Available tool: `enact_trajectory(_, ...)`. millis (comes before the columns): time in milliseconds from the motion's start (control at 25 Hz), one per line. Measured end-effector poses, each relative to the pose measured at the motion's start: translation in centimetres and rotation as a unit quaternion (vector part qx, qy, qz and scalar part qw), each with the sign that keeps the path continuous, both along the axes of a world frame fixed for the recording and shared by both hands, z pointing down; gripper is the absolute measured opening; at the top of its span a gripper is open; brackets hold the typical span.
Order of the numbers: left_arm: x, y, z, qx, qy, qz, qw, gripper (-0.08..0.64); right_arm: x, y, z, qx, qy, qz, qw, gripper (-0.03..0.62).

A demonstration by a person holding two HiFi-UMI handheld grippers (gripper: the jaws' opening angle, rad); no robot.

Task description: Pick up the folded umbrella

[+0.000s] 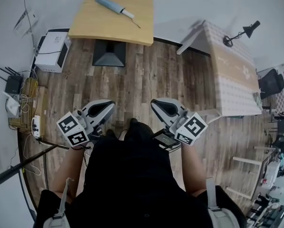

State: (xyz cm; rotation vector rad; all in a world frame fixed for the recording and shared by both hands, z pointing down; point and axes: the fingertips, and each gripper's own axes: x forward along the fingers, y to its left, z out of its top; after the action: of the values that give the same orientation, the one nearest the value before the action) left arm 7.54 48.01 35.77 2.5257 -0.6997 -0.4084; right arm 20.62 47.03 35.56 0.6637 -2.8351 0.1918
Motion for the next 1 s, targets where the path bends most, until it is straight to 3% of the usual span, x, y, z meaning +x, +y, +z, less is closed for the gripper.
enact_trajectory(160,0.8,0.0,0.5,-0.004,-0.009,0.001,1.0000,0.011,1.8,-0.3,0.2,-0.010,-0.005,0.020,1.000,0.020)
enact_trajectory(600,1.3,-2.2,1.1,-0.019,-0.039,-0.043,0.9982,0.011,1.1,-6.1,1.6,-0.037,-0.043,-0.026,0.998,0.020)
enact_trajectory(800,2.4,-6.3,1.0,-0.025,-0.049,-0.071,0.9960,0.011,2.0,-10.1,1.3,-0.035,-0.059,-0.052,0.996,0.020)
enact_trajectory(1000,3.8,-10.6,0.3,-0.025,-0.090,-0.096,0.9910,0.011,4.7,-15.1,1.6,-0.043,-0.070,-0.058,0.995,0.020)
